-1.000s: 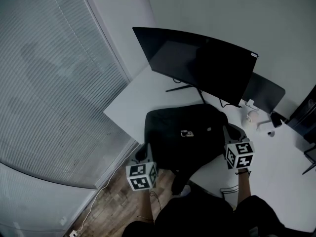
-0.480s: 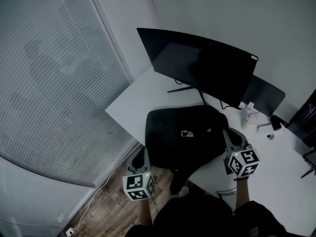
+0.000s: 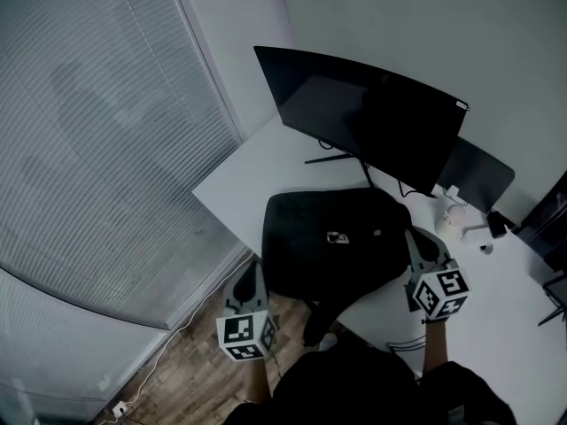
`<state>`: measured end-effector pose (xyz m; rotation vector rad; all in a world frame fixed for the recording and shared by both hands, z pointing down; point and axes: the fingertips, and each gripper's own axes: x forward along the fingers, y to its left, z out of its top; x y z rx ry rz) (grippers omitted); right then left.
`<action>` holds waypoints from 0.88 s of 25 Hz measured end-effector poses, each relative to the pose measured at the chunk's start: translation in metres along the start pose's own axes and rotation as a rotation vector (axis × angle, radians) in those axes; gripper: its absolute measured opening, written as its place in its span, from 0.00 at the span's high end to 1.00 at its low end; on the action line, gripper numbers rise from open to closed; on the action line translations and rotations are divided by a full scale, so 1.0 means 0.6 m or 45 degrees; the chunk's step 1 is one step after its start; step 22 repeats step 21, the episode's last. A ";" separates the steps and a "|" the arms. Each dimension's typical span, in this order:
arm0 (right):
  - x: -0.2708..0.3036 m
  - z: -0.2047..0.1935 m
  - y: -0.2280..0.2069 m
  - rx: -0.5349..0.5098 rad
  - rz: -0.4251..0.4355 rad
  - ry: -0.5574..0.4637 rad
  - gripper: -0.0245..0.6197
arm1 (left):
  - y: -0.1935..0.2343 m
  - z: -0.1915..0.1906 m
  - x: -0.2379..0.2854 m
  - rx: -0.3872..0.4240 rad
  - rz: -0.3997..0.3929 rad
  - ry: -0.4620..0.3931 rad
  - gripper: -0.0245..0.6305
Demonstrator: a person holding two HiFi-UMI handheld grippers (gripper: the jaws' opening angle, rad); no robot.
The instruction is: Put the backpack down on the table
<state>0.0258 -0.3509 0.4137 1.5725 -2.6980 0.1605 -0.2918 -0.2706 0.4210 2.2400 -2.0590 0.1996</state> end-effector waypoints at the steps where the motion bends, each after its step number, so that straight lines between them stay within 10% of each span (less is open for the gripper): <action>1: 0.000 0.000 0.000 -0.004 0.002 -0.002 0.94 | 0.000 -0.001 0.000 0.001 0.003 0.000 0.94; 22: 0.001 -0.010 -0.007 -0.016 -0.007 0.029 0.94 | 0.007 -0.011 -0.005 0.002 0.011 0.018 0.94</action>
